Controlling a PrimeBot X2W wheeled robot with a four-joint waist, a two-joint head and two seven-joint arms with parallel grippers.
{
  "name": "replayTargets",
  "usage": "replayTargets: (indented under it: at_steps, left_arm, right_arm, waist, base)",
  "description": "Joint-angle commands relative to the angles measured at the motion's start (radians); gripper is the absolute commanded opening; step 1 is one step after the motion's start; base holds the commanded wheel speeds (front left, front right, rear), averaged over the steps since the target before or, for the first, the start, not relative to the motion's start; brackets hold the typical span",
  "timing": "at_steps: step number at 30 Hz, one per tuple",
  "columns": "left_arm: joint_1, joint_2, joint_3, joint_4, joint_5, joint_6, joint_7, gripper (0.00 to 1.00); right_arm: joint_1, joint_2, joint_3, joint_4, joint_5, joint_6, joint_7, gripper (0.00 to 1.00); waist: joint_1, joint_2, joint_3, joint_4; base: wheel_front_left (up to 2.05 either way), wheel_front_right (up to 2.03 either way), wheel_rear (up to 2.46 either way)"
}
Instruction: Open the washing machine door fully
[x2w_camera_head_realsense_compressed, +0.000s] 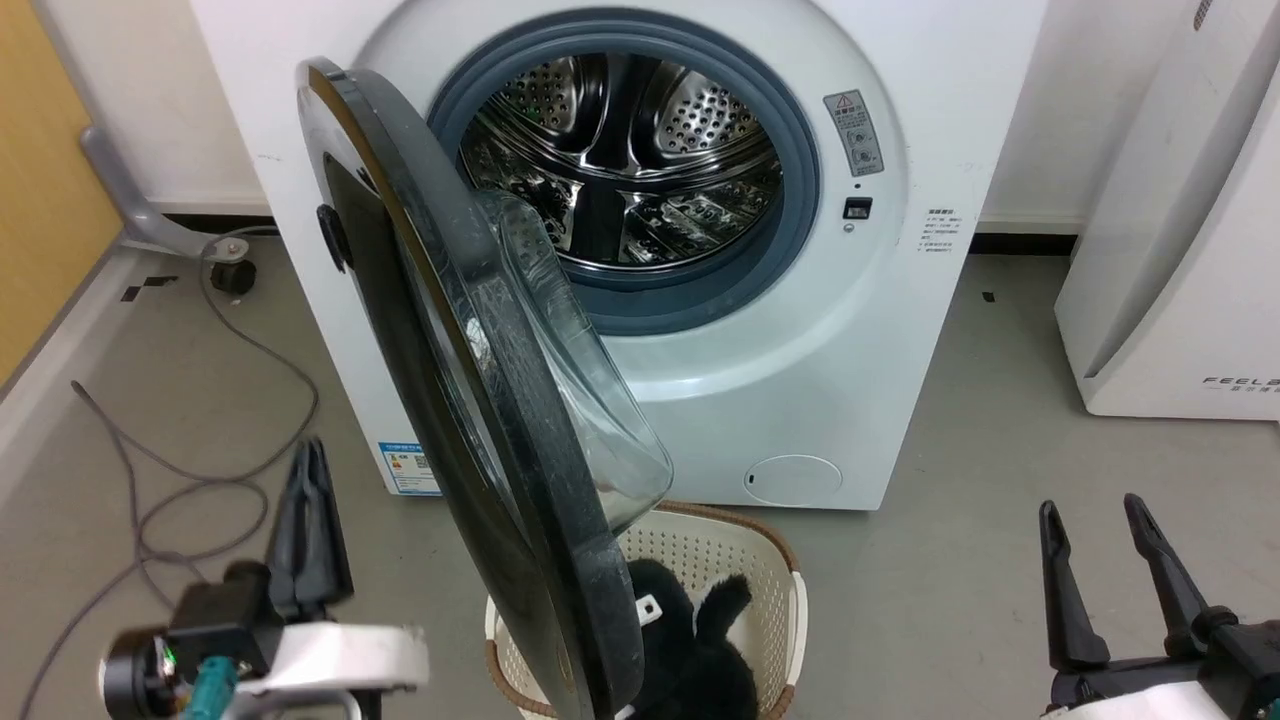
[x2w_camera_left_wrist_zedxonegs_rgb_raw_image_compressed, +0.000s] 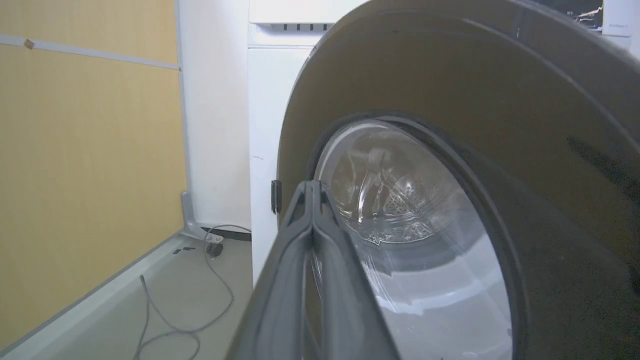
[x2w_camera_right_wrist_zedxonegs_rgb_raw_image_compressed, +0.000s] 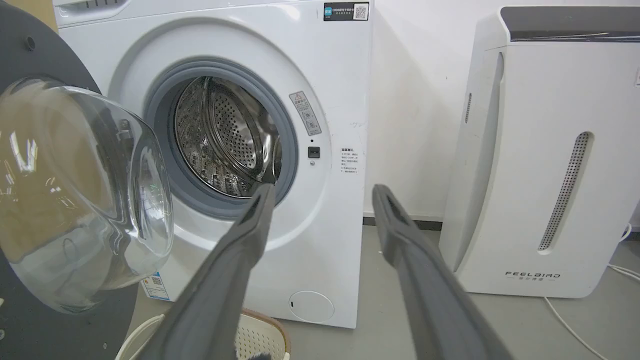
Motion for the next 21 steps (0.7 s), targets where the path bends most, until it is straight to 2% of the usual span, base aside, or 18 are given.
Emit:
replayTargets:
  at_steps: [1,10,21]
  left_arm:
    - [-0.023,0.002,0.003,-0.024,0.009,-0.002,-0.005,0.0]
    - [-0.084,0.002,-0.05,-0.201,0.047,-0.015,-0.005,0.0]
    - [-0.131,0.002,-0.228,-0.297,0.056,-0.041,-0.005,0.0]
  right_arm:
    - [-0.008,0.005,-0.001,-0.005,-0.008,0.001,-0.004,1.0]
    - [-0.005,0.005,-0.002,-0.007,-0.009,0.001,-0.004,1.0]
    - [-0.001,0.005,0.011,-0.004,-0.007,0.001,-0.004,1.0]
  waist:
    - [0.0,0.0,0.001,0.001]
    - [0.0,0.0,-0.003,0.002]
    - [0.0,0.0,-0.006,0.0]
  base:
    - [0.0,0.0,0.0]
    - [0.0,0.0,0.0]
    - [0.0,0.0,0.0]
